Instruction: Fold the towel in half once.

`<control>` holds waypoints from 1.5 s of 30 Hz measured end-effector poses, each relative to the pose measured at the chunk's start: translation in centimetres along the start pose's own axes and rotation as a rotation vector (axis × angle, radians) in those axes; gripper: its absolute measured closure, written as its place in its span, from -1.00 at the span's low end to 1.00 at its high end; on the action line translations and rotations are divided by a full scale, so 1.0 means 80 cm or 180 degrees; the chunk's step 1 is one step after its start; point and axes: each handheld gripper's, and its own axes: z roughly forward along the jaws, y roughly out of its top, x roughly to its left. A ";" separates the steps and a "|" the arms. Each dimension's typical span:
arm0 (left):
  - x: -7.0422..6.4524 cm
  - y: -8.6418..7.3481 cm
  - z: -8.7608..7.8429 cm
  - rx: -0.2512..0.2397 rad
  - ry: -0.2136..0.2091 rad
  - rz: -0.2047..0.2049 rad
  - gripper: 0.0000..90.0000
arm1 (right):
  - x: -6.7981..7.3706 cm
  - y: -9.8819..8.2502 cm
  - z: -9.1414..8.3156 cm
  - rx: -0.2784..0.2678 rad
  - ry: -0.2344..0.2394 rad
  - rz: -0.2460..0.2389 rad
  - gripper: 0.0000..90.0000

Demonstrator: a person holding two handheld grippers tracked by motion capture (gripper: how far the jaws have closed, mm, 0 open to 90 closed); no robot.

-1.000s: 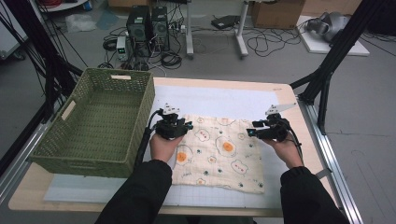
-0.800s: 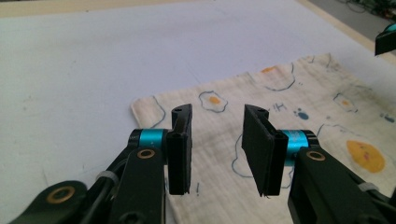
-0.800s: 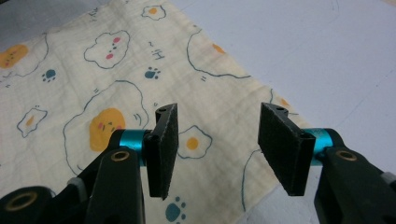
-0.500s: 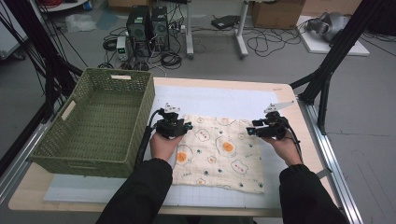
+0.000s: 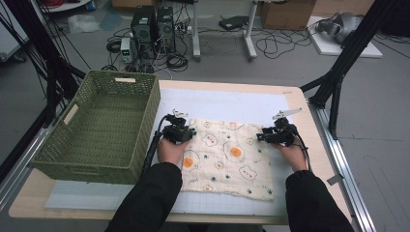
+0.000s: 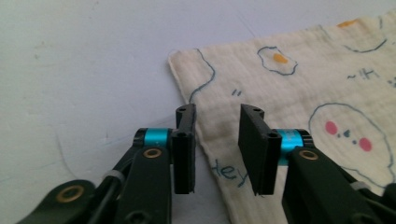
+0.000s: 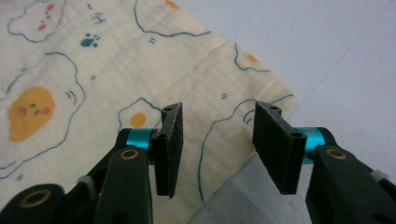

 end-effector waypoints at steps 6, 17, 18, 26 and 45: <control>0.003 0.000 0.001 -0.0014 -0.0067 -0.0027 0.93 | 0.006 0.001 0.007 -0.0058 0.0004 -0.0069 0.83; 0.004 0.007 -0.029 -0.0245 -0.0152 -0.0049 0.95 | 0.004 -0.001 -0.017 -0.0222 0.0274 0.0019 0.97; 0.003 0.007 -0.034 -0.0268 -0.0155 -0.0044 0.95 | 0.005 -0.001 -0.023 -0.0259 0.0309 0.0020 0.97; -0.003 -0.008 -0.072 -0.0447 -0.0283 0.0011 0.95 | 0.027 -0.002 -0.059 -0.0396 0.0490 -0.0162 0.97; -0.015 -0.056 -0.097 -0.0067 -0.0716 0.0134 0.65 | 0.051 -0.065 -0.060 -0.0210 0.0809 -0.0026 0.69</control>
